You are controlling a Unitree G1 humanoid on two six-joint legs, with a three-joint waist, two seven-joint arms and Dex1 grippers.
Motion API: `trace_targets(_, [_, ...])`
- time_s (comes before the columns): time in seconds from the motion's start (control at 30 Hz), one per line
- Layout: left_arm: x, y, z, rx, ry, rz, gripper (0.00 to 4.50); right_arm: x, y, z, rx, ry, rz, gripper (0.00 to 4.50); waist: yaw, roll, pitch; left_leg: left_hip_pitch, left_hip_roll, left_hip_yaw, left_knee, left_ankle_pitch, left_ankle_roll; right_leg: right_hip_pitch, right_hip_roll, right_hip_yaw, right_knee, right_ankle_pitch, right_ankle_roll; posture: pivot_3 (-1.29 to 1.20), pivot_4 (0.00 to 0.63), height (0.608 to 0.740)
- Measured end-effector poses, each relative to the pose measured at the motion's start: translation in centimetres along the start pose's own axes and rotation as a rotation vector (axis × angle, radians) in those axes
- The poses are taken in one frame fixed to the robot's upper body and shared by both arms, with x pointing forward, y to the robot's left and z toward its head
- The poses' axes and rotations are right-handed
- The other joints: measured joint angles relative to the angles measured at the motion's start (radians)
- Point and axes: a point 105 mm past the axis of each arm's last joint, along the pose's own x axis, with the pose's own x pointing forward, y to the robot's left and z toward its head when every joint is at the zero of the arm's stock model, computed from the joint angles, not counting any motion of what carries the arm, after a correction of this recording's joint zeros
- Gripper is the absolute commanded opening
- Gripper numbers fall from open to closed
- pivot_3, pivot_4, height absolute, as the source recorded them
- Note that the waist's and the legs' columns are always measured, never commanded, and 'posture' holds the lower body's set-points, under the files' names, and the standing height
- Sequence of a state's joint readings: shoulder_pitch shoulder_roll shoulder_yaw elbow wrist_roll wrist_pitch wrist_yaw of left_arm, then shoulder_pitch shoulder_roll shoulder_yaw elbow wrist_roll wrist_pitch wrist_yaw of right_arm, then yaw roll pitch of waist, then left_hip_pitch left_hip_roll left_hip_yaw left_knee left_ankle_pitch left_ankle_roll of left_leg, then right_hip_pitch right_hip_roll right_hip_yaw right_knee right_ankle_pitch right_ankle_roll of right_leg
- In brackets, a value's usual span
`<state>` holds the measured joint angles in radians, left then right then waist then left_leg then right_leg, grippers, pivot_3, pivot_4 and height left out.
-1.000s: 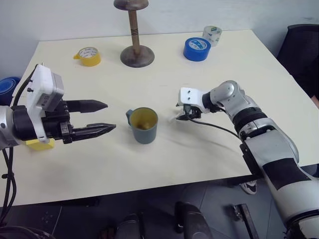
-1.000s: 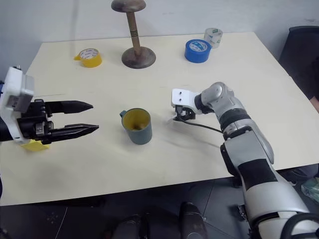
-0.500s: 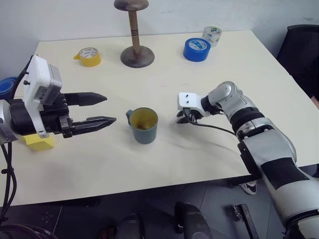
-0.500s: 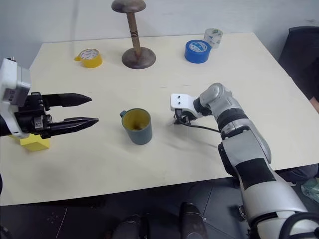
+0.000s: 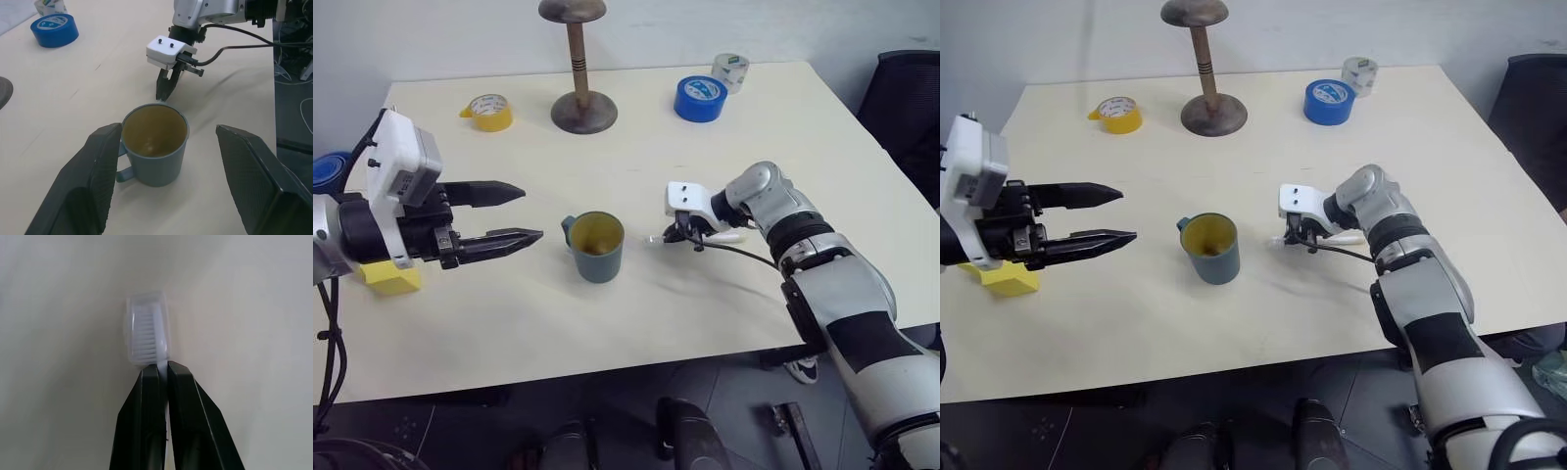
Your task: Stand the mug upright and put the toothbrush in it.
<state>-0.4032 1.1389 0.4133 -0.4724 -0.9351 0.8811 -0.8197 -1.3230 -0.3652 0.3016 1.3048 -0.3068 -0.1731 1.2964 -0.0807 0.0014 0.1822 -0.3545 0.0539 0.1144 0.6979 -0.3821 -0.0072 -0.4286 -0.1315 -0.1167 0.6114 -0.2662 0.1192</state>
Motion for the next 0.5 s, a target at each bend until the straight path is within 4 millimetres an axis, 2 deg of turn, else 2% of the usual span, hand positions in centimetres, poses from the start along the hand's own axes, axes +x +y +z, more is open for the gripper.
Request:
trace_targets(0.2, [0.4, 0.0, -0.1, -0.019, -0.024, -0.032, 3.26, -0.5, 0.1, -0.3, 0.107, -0.112, -0.026, 0.03, 0.000, 0.000, 0.000, -0.001, 0.000, 0.000, 0.000, 0.000, 0.000, -0.001, 0.000, 0.000, 0.000, 0.000, 0.000, 0.00, 0.150, 0.740])
trace_targets(0.27, [0.4, 0.1, -0.4, -0.039, -0.025, -0.042, 3.26, -1.4, -0.2, 0.1, 0.145, -0.186, -0.055, 0.03, 0.000, 0.000, 0.000, -0.001, 0.000, 0.000, 0.000, 0.000, 0.000, -0.001, 0.000, 0.000, 0.000, 0.000, 0.000, 0.00, 0.150, 0.740])
trace_targets(0.33, [0.4, 0.2, -0.4, -0.047, -0.032, -0.056, 3.26, -3.8, 0.2, 0.7, 0.192, -0.319, -0.099, 0.03, 0.010, 0.000, 0.000, -0.003, 0.000, -0.002, 0.000, 0.000, 0.000, -0.003, 0.000, -0.001, 0.000, 0.000, 0.000, 0.00, 0.150, 0.740])
trace_targets(0.43, [0.3, 0.1, -0.3, -0.050, -0.036, -0.074, 3.26, -6.4, 1.2, 2.9, 0.239, -0.468, -0.133, 0.03, 0.023, 0.000, 0.000, -0.004, 0.000, -0.001, 0.000, 0.000, 0.000, -0.005, 0.000, 0.000, 0.001, 0.000, 0.000, 0.00, 0.150, 0.740])
trace_targets(0.5, [0.2, -0.1, -0.3, -0.057, -0.041, -0.097, 3.26, -8.1, 1.6, 5.6, 0.265, -0.579, -0.184, 0.03, 0.024, 0.000, 0.000, -0.004, 0.000, 0.002, 0.001, 0.000, 0.000, -0.007, 0.000, 0.002, 0.003, 0.000, 0.000, 0.00, 0.150, 0.740])
